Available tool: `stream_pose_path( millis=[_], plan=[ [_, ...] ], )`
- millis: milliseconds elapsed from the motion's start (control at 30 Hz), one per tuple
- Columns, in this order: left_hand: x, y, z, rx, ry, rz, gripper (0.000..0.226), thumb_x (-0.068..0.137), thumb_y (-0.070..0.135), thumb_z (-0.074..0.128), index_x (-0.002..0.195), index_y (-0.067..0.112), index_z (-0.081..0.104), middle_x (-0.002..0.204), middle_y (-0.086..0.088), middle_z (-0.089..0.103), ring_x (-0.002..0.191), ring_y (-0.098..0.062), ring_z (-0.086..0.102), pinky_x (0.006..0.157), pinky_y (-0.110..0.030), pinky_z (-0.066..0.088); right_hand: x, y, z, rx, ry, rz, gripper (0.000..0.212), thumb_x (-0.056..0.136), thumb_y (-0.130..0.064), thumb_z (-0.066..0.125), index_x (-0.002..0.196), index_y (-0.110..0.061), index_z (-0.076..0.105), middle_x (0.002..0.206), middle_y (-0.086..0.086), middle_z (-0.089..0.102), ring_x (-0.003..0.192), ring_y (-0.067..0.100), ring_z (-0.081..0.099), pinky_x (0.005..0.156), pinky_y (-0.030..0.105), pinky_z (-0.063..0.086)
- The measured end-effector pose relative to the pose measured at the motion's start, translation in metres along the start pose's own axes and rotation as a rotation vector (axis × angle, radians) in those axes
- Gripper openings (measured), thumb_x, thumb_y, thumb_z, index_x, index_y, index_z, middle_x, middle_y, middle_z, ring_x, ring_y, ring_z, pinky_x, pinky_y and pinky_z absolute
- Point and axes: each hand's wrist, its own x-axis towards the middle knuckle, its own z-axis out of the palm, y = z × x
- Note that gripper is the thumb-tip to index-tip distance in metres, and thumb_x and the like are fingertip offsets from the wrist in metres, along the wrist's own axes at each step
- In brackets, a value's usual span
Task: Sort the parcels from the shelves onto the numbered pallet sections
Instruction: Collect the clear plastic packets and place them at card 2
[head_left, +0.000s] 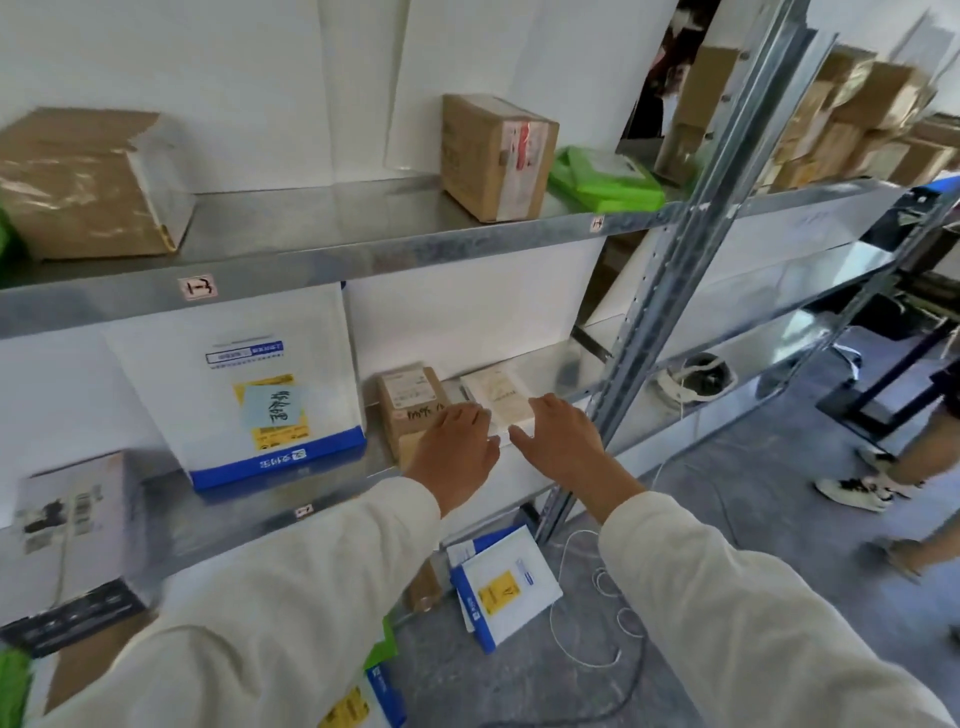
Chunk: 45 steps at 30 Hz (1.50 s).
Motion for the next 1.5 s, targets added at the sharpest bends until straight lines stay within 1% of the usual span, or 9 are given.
stream_pose_path(
  millis=[300,567,767,1033,1100,1200,1300,1433,1500],
  plan=[
    [0.070,0.000,0.032,0.011,0.000,-0.079,0.043,0.100,0.034,0.042,0.134,0.009,0.047,0.134,-0.006,0.052,0.126,-0.021,0.046,0.109,-0.032,0.035,0.069,0.053,0.018,0.031,-0.054,-0.047,0.055,0.093,-0.054,0.041,0.131,-0.014,0.046,0.124,0.006,0.055,0.111,0.026,0.054,0.095,0.038,0.044],
    [0.137,0.001,0.072,0.086,-0.045,-0.285,0.039,0.098,0.036,0.039,0.126,0.011,0.049,0.129,-0.003,0.054,0.123,-0.019,0.047,0.107,-0.033,0.035,0.157,0.085,0.036,-0.010,-0.101,-0.228,0.062,0.094,-0.055,0.039,0.138,-0.010,0.041,0.133,0.008,0.049,0.122,0.026,0.048,0.103,0.038,0.036],
    [0.166,-0.003,0.113,0.037,-0.090,-0.480,0.038,0.098,0.036,0.040,0.124,0.010,0.050,0.124,-0.005,0.056,0.116,-0.021,0.051,0.104,-0.034,0.037,0.204,0.103,0.071,0.026,-0.163,-0.302,0.061,0.094,-0.056,0.040,0.133,-0.010,0.046,0.127,0.007,0.053,0.115,0.024,0.053,0.100,0.037,0.042],
    [0.185,-0.008,0.155,-0.101,-0.189,-0.725,0.026,0.098,0.030,0.040,0.106,0.009,0.052,0.111,-0.008,0.057,0.099,-0.021,0.053,0.084,-0.033,0.047,0.248,0.110,0.122,0.083,-0.351,-0.249,0.059,0.096,-0.050,0.042,0.132,-0.003,0.044,0.131,0.012,0.044,0.121,0.027,0.044,0.098,0.038,0.042],
    [0.188,-0.007,0.164,-0.181,-0.193,-0.817,0.027,0.098,0.027,0.041,0.116,0.008,0.049,0.116,-0.011,0.056,0.102,-0.023,0.054,0.085,-0.033,0.048,0.254,0.110,0.131,0.138,-0.375,-0.216,0.056,0.097,-0.046,0.043,0.130,-0.002,0.044,0.131,0.014,0.040,0.121,0.027,0.041,0.098,0.038,0.042],
    [0.193,0.000,0.173,-0.303,-0.083,-0.927,0.043,0.096,0.020,0.046,0.134,0.002,0.039,0.133,-0.019,0.044,0.120,-0.034,0.045,0.096,-0.039,0.040,0.259,0.107,0.137,0.180,-0.359,-0.200,0.052,0.098,-0.044,0.042,0.125,0.000,0.045,0.125,0.015,0.042,0.116,0.027,0.041,0.098,0.036,0.039],
    [0.199,0.003,0.178,-0.395,0.002,-1.048,0.041,0.093,0.012,0.050,0.132,0.002,0.040,0.132,-0.018,0.043,0.119,-0.032,0.046,0.098,-0.036,0.041,0.261,0.103,0.141,0.254,-0.386,-0.166,0.048,0.097,-0.040,0.047,0.124,0.000,0.046,0.124,0.015,0.044,0.115,0.027,0.043,0.098,0.036,0.040],
    [0.195,0.000,0.182,-0.642,0.044,-1.223,0.025,0.091,-0.001,0.048,0.116,0.003,0.050,0.121,-0.013,0.055,0.104,-0.025,0.059,0.083,-0.034,0.057,0.260,0.107,0.144,0.419,-0.397,-0.131,0.043,0.095,-0.032,0.056,0.123,-0.002,0.042,0.118,0.010,0.040,0.096,0.021,0.053,0.084,0.032,0.053],
    [0.185,0.001,0.180,-0.692,0.060,-1.219,0.019,0.092,-0.002,0.048,0.109,0.004,0.055,0.115,-0.009,0.061,0.097,-0.019,0.061,0.063,-0.017,0.055,0.257,0.110,0.143,0.526,-0.440,-0.096,0.045,0.094,-0.028,0.060,0.124,0.000,0.042,0.120,0.010,0.044,0.093,0.021,0.058,0.077,0.031,0.056]
  ],
)
